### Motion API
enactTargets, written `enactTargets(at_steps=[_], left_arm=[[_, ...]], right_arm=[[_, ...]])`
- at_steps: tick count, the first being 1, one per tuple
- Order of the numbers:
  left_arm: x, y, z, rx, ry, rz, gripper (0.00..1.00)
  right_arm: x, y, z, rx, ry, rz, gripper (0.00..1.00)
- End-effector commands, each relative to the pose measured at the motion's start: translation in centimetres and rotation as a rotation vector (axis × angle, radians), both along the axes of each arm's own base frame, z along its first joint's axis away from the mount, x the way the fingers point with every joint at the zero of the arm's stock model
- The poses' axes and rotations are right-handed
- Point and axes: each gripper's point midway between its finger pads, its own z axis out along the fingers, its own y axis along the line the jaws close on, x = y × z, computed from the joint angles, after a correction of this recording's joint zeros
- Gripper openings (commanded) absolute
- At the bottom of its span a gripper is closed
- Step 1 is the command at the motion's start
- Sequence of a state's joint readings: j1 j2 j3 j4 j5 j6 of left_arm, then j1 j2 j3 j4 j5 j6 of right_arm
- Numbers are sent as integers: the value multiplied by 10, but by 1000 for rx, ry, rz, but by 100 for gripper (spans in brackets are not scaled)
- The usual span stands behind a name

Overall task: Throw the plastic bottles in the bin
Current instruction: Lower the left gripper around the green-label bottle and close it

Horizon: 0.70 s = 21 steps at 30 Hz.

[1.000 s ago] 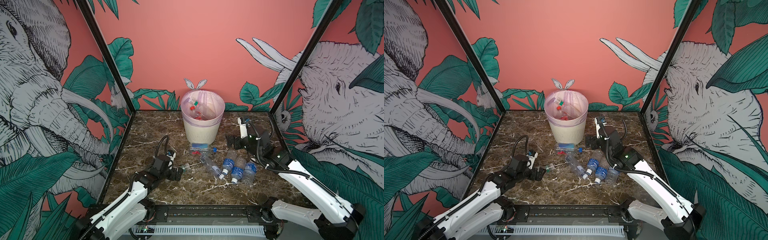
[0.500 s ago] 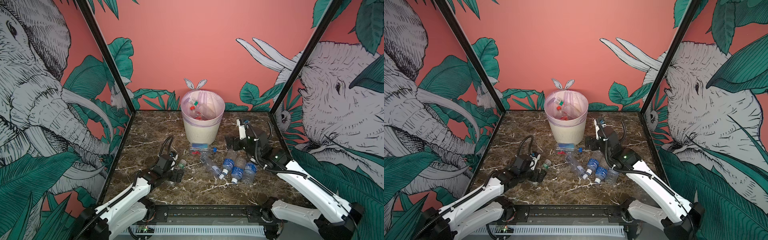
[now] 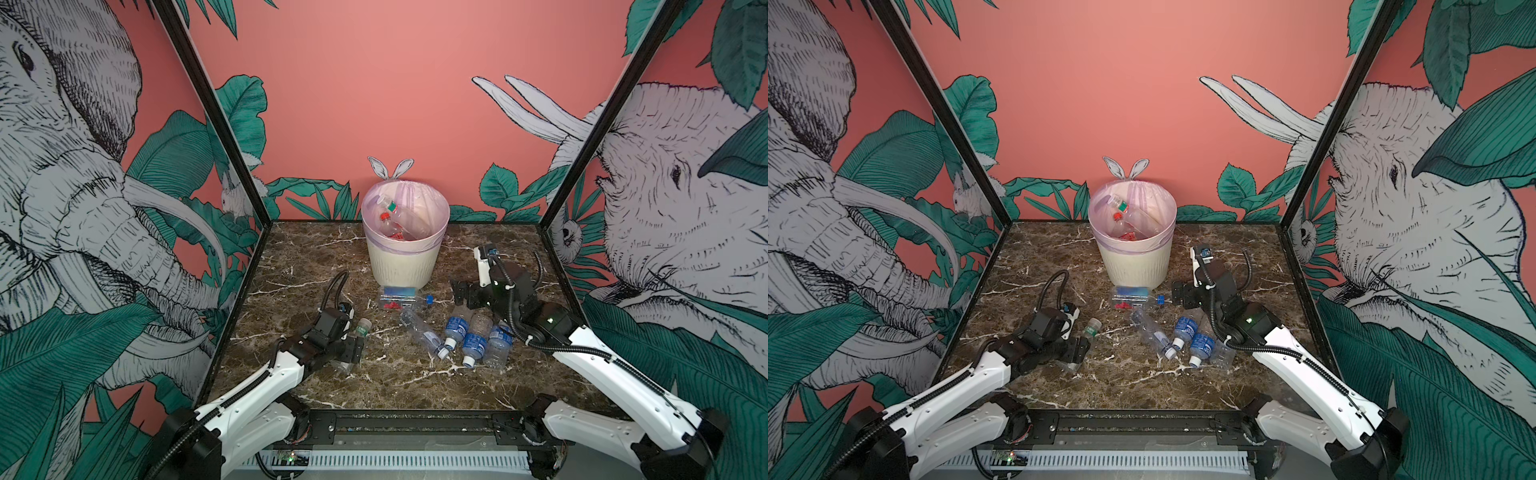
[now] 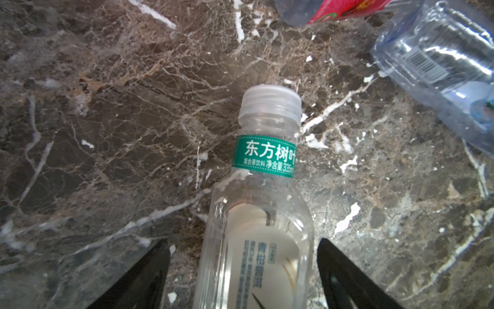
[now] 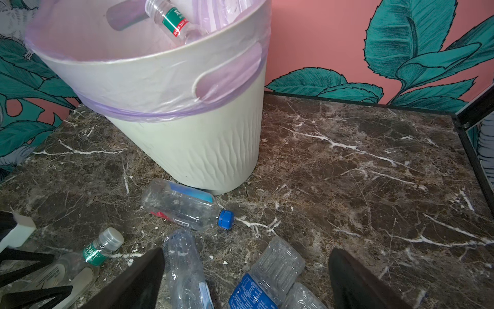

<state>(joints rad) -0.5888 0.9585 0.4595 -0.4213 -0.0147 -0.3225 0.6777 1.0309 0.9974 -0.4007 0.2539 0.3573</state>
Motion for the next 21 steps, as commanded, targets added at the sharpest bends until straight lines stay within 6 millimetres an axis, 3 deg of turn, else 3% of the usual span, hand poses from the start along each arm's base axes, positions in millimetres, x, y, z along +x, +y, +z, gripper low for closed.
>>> enactTargets(at_steps=[1,21], left_arm=[[3,-1,6,7,0,13,85],[5,1,0,68,18,25,78]], right_arm=[[3,-1,7,40,-29,-19,97],[6,1,-5,51,-10,-16,97]])
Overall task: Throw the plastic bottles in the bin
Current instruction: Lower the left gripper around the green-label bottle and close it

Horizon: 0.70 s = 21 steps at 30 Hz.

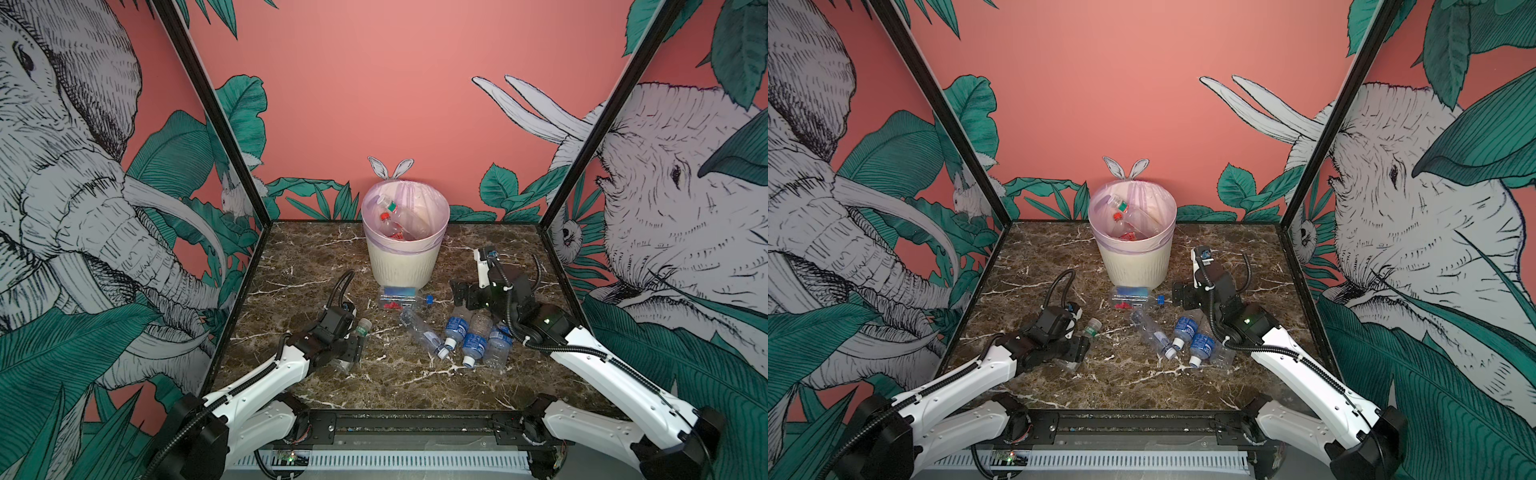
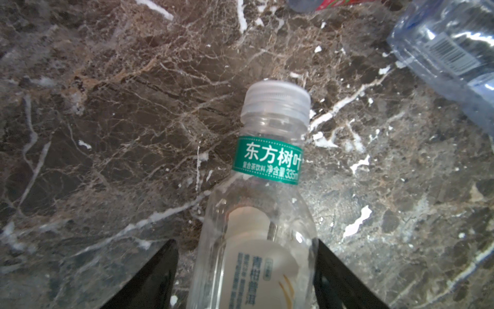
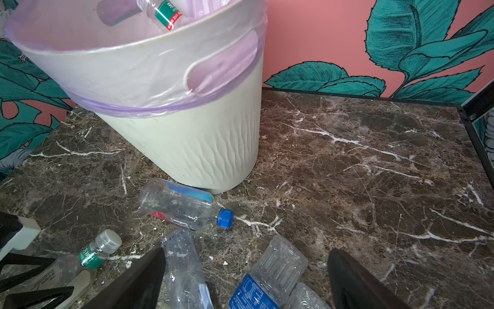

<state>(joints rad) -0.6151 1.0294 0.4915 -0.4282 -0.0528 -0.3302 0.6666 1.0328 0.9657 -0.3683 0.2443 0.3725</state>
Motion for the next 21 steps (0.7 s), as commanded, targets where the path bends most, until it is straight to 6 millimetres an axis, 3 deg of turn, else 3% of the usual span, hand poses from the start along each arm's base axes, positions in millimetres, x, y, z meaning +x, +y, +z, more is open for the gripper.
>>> enactTargets(at_steps=[1,11,17,21], left_arm=[[3,2,5,21,-4,24,78],[3,0,2,41,10,15,70],[3,-1,6,33,-1,11,56],[4,-2,10,16,-16,8,54]], right_arm=[[3,2,3,36,-17,-5,97],[3,5,1,41,-11,10,96],[3,5,0,37,-9,12,96],[2,4,0,37,-8,13,96]])
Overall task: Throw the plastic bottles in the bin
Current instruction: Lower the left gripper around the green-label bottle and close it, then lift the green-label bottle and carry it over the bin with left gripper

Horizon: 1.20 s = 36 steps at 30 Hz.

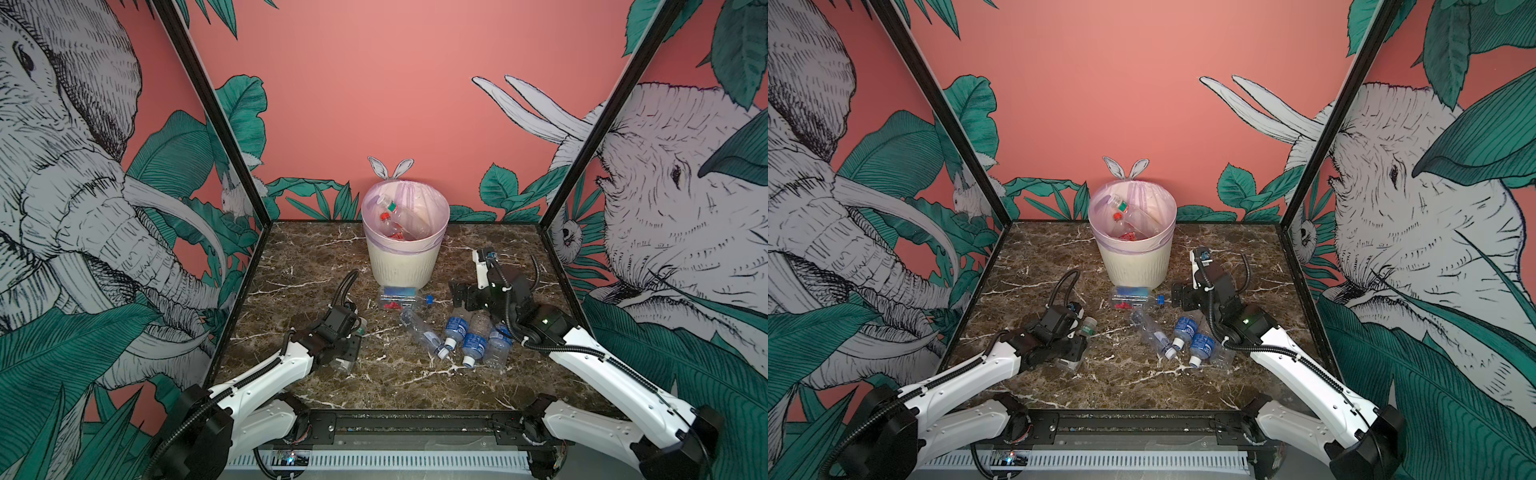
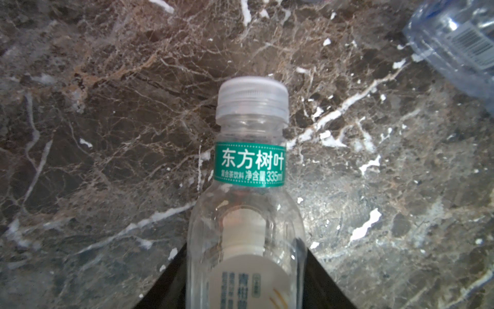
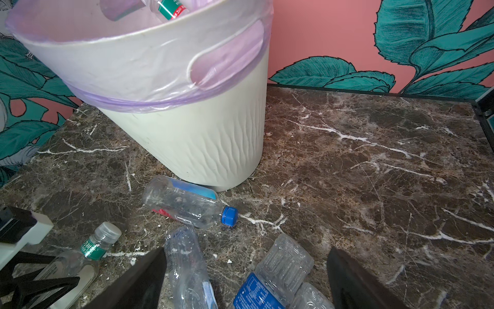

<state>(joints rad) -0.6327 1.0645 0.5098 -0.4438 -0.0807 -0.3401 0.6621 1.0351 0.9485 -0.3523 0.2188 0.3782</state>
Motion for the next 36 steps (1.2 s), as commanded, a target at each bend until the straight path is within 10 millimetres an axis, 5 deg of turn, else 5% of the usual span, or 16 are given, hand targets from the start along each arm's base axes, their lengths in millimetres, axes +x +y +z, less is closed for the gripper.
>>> enactTargets(at_steps=[1,13,36], left_arm=[[3,-3,15,-24,-36,1,54],[5,-5,53,-118,-166,-4,51],[-5,3,155,-298,-510,-48,48]], right_arm=[[2,1,6,25,-21,-1,95],[-3,-2,-7,17,-1,2,95],[-6,-2,-21,22,17,5,94]])
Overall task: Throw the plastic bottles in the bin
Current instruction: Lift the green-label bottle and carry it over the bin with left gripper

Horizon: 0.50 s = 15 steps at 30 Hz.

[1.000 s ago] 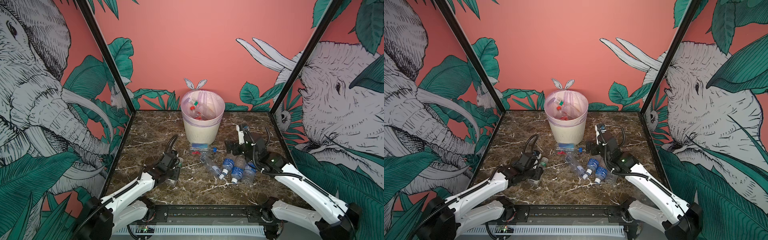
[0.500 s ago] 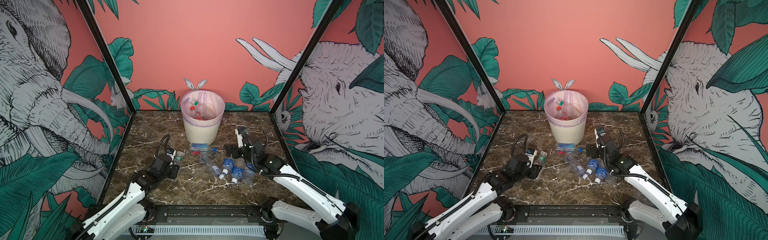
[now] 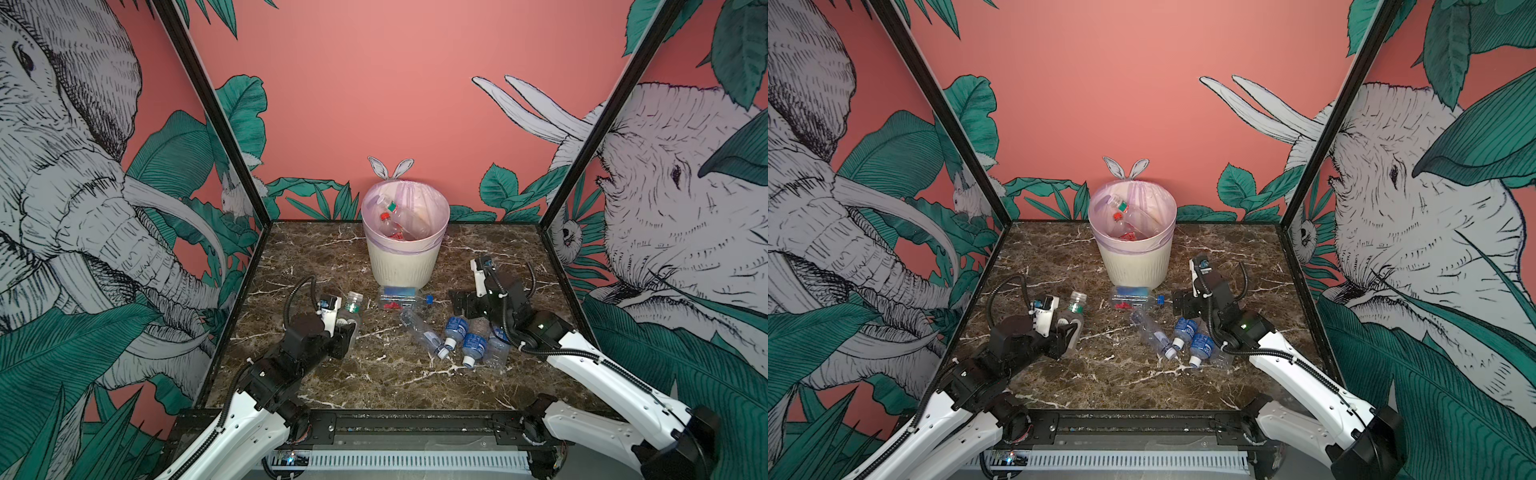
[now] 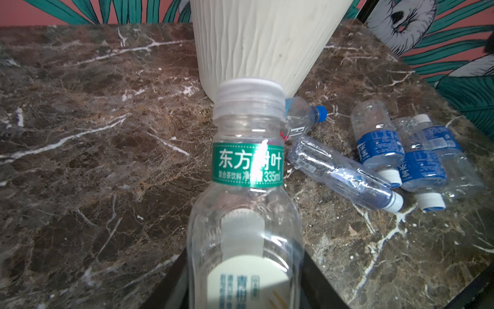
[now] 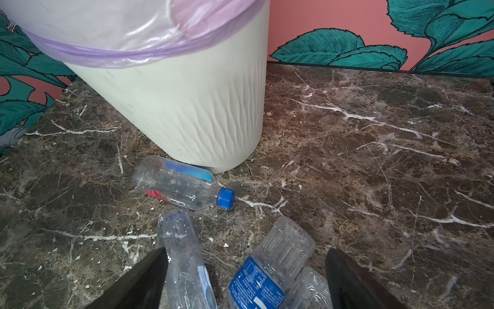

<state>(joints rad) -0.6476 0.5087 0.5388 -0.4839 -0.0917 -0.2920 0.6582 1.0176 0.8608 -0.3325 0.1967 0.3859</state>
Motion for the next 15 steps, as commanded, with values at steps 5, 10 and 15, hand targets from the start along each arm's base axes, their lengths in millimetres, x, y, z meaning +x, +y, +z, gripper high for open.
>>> enactTargets(at_steps=[5,10,15], left_arm=[[-2,5,41,-24,-91,2,48],[-2,8,68,-38,-147,4,48],[2,5,92,-34,-173,1,48]], right_arm=[[2,1,7,39,-28,-3,94],[2,2,5,36,-26,-2,94],[2,1,4,31,-28,-3,94]])
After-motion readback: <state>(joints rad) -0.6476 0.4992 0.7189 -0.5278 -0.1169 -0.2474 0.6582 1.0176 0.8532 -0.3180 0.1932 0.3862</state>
